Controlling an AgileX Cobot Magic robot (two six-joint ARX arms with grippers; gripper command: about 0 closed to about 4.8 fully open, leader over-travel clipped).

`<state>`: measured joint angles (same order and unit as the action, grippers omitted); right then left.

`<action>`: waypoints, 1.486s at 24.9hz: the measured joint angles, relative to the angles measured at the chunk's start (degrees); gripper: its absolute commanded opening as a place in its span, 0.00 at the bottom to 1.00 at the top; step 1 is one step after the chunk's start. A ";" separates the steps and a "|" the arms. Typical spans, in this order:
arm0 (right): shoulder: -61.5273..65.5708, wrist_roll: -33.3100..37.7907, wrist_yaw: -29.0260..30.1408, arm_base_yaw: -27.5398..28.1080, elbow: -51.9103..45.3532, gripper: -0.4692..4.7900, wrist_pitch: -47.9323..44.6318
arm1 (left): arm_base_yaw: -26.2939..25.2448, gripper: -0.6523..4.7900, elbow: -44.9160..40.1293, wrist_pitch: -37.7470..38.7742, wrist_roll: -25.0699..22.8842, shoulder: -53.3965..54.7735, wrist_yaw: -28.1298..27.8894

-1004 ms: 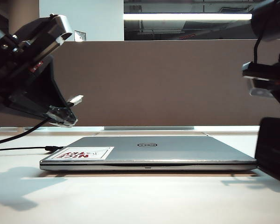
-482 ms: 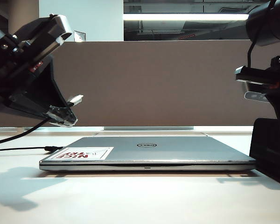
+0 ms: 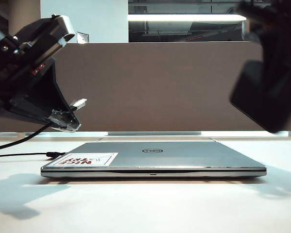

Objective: Pick up the charging cable and the phone, plug the charging cable into the charging port on the phone, and finally place them back on the table.

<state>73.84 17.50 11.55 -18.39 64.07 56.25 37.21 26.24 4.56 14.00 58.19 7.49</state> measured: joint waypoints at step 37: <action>11.78 33.03 35.32 -2.91 -30.12 0.08 -96.98 | 15.02 0.11 -3.74 -14.71 18.05 8.31 0.02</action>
<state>85.62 50.52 46.87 -21.30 33.95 -40.73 52.23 22.50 -10.15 32.05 66.50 7.51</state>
